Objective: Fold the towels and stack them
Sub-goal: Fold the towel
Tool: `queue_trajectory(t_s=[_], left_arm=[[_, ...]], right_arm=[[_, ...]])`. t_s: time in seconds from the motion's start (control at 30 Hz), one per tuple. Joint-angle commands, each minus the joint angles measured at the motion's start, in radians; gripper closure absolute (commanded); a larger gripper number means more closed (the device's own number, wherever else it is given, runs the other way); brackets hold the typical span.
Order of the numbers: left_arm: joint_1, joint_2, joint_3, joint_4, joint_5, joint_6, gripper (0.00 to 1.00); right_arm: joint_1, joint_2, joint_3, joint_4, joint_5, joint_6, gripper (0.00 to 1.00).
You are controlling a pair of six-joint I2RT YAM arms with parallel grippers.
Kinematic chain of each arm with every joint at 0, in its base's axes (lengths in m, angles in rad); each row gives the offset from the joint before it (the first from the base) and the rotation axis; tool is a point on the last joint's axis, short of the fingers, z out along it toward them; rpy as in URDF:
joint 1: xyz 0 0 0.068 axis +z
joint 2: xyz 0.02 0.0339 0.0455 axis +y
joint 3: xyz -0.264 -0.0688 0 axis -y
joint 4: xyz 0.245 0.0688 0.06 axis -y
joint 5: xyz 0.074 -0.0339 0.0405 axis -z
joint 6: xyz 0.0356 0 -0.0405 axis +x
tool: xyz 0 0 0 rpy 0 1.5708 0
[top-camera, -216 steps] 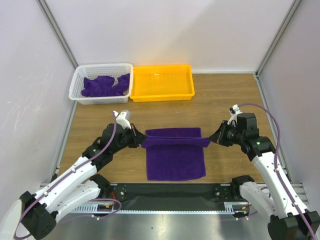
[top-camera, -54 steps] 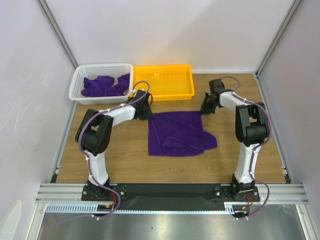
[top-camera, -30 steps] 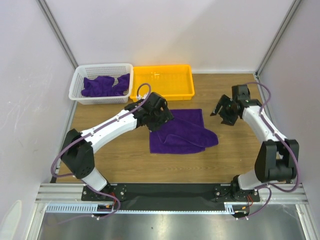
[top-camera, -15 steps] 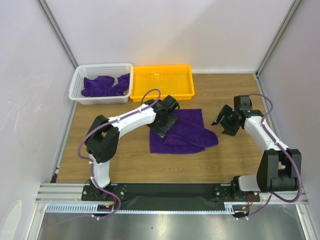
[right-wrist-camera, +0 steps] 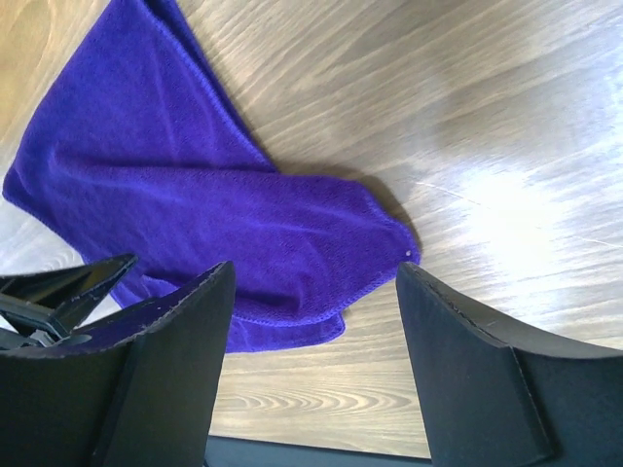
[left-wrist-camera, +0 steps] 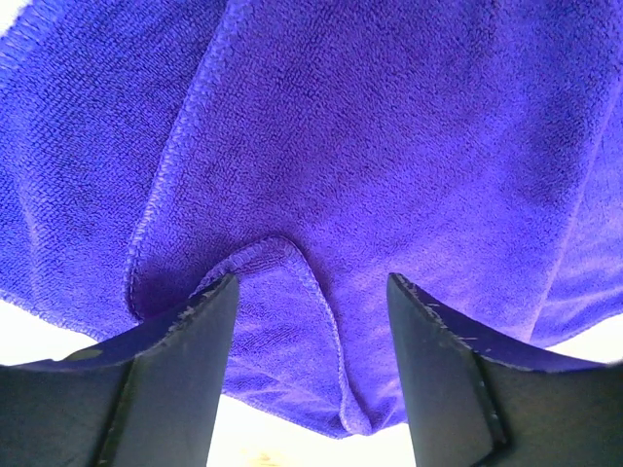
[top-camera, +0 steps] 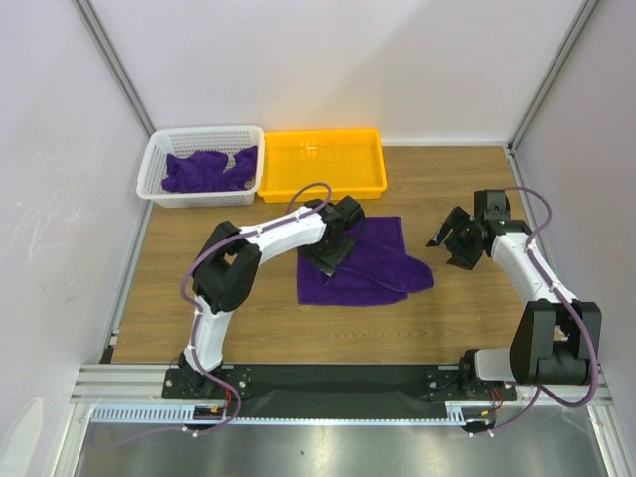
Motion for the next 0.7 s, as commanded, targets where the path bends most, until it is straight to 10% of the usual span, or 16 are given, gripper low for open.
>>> queue_trajectory(t_s=[0.0, 0.43, 0.67], left_arm=[[-0.012, 0.001, 0.013, -0.018, -0.037, -0.037, 0.34], [-0.023, 0.019, -0.014, -0.019, -0.037, -0.04, 0.44], [-0.026, 0.018, -0.033, -0.036, -0.018, -0.04, 0.68]], right_arm=[[-0.016, -0.029, -0.015, -0.005, -0.013, -0.013, 0.27], [-0.016, -0.048, -0.129, 0.029, -0.047, 0.016, 0.29], [-0.016, -0.059, -0.165, 0.044, -0.045, 0.029, 0.3]])
